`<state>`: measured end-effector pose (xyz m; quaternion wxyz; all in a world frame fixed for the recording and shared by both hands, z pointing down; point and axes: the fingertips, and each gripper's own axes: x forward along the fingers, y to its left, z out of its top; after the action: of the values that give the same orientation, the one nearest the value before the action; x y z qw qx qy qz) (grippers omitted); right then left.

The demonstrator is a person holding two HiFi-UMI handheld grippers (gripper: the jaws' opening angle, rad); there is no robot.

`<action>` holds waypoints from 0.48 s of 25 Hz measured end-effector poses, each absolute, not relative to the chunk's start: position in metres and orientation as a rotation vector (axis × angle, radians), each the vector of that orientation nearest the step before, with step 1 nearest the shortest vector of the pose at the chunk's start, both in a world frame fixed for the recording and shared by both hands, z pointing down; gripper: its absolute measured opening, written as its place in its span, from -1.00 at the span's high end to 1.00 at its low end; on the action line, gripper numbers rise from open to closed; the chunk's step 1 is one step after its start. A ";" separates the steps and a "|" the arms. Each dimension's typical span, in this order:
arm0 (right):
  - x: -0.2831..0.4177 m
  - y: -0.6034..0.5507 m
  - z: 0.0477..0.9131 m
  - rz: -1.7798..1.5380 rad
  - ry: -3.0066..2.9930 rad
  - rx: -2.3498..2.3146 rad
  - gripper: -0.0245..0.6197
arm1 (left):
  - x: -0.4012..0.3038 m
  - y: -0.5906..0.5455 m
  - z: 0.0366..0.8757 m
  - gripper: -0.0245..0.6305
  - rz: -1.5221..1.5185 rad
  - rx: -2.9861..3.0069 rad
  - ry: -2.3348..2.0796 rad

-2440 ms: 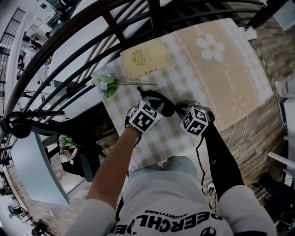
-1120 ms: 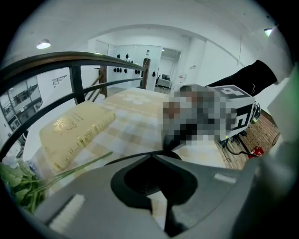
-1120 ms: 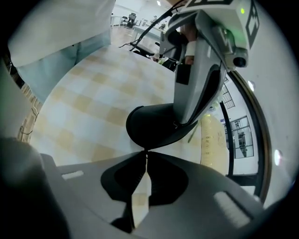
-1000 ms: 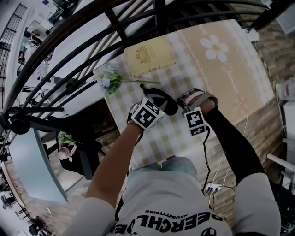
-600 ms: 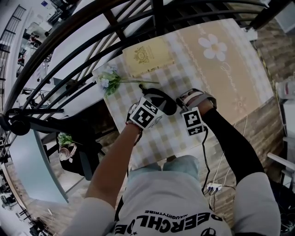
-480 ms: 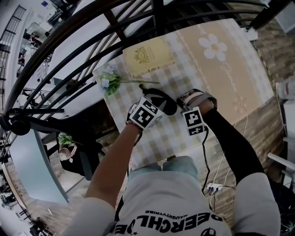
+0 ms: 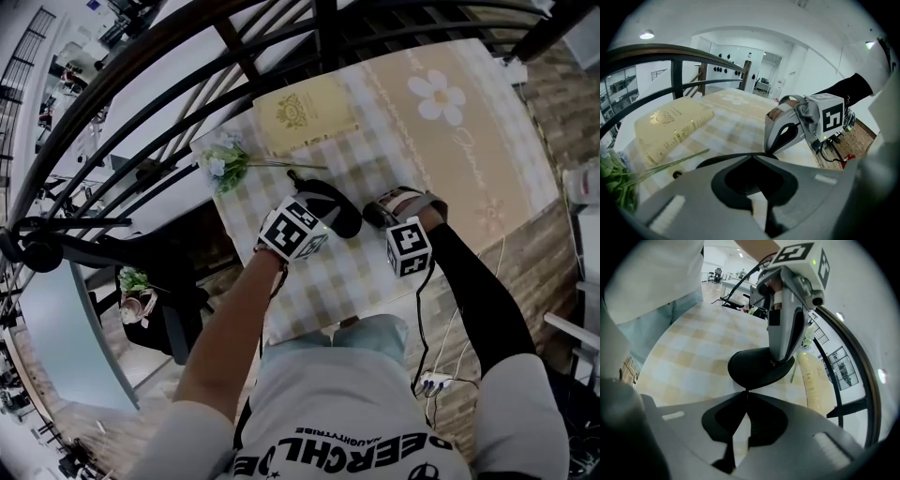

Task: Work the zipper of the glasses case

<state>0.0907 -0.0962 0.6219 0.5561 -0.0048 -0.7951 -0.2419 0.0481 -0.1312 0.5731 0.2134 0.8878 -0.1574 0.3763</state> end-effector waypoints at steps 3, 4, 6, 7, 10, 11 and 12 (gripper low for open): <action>0.092 -0.095 0.620 -0.611 -1.892 0.006 0.82 | 0.048 -0.130 0.572 0.90 1.018 2.467 -0.411; 0.091 -0.096 0.620 -0.626 -1.894 0.018 0.82 | 0.049 -0.131 0.572 0.90 1.012 2.468 -0.408; 0.089 -0.095 0.622 -0.640 -1.909 0.055 0.83 | 0.047 -0.132 0.573 0.90 1.001 2.467 -0.412; 0.088 -0.094 0.622 -0.635 -1.919 0.080 0.83 | 0.047 -0.132 0.573 0.90 0.999 2.467 -0.416; 0.091 -0.089 0.622 -0.576 -1.949 0.166 0.82 | 0.048 -0.131 0.573 0.90 0.994 2.477 -0.426; 0.092 -0.088 0.622 -0.554 -1.958 0.187 0.82 | 0.049 -0.131 0.573 0.90 0.991 2.479 -0.426; 0.092 -0.086 0.621 -0.538 -1.967 0.199 0.82 | 0.049 -0.131 0.573 0.90 0.988 2.478 -0.425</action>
<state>0.0920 -0.0857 0.6208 0.5196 0.0831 -0.8202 -0.2245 0.0492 -0.1306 0.5730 0.2183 0.8952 -0.1534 0.3571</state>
